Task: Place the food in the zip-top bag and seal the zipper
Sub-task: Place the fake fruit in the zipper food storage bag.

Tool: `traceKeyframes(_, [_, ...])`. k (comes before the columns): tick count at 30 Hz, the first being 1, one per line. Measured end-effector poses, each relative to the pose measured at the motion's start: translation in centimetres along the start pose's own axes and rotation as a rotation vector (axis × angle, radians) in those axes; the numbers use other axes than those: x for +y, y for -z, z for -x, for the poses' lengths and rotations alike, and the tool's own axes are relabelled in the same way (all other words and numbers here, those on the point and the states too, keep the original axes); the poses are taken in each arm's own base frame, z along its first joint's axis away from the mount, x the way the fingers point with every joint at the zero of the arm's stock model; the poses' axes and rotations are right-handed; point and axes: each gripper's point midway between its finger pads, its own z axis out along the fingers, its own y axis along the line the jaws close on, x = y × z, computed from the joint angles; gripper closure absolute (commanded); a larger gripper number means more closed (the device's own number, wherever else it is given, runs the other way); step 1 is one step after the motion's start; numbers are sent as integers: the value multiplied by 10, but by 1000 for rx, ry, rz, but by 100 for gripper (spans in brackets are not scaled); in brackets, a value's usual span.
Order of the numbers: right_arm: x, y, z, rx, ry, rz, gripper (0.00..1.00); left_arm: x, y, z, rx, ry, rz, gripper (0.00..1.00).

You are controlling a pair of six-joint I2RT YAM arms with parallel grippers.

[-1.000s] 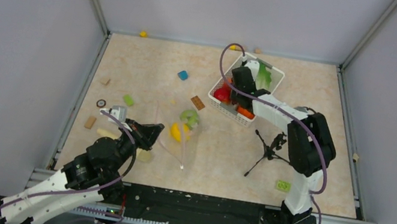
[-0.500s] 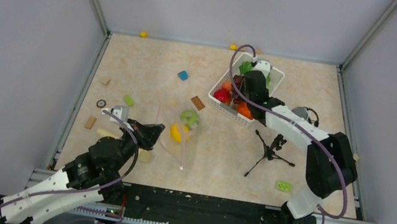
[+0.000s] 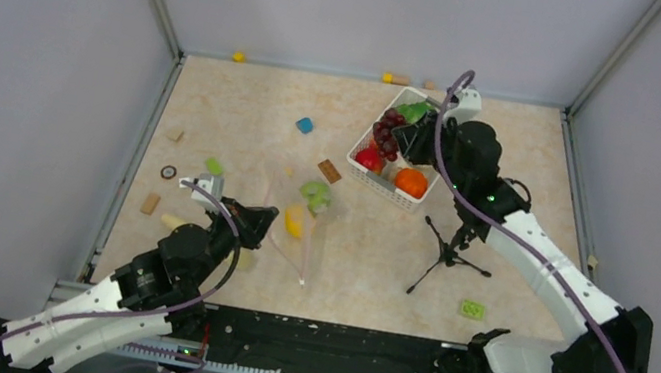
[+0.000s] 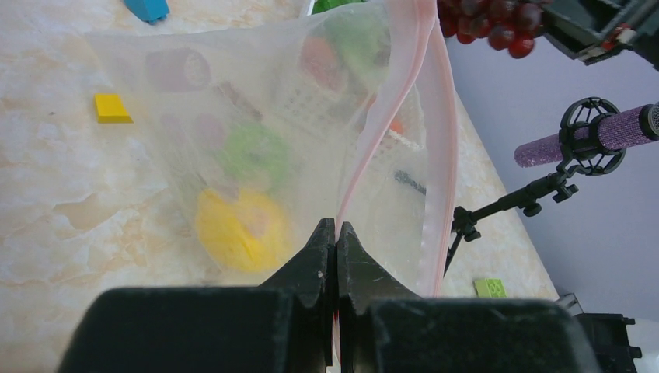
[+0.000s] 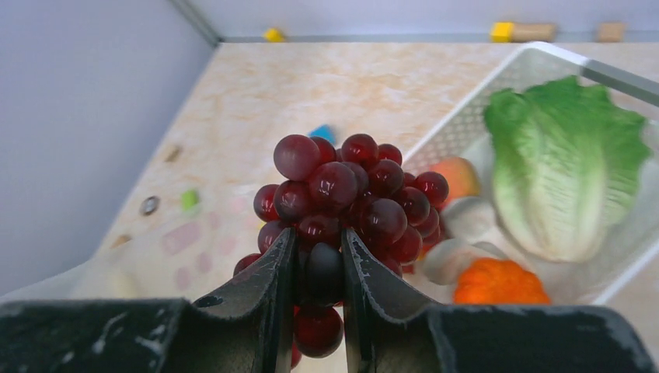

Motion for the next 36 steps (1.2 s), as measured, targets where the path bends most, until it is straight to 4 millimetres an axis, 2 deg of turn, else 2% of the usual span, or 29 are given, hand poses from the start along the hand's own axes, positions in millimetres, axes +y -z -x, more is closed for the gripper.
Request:
traceKeyframes(6, [61,48,20,0,-48,310,100,-2,1,0,1,4,-14,100])
traceKeyframes(11, [113,90,23,43,-61,586,100,-3,2,2,-5,9,-19,100])
traceKeyframes(14, [146,115,14,87,-49,746,100,-4,2,2,-4,9,-20,100])
traceKeyframes(17, [178,141,-3,159,-28,904,100,-4,2,2,-5,9,-20,100])
traceKeyframes(22, [220,173,-34,282,4,1115,100,-4,2,2,-5,9,-20,100])
traceKeyframes(25, [234,183,-46,335,18,1180,100,-4,2,2,-4,8,-20,100])
traceKeyframes(29, [240,189,-45,334,36,1212,100,-3,2,2,-5,9,-20,100])
traceKeyframes(36, [238,172,-37,250,64,1129,100,-4,3,4,-10,12,-24,100])
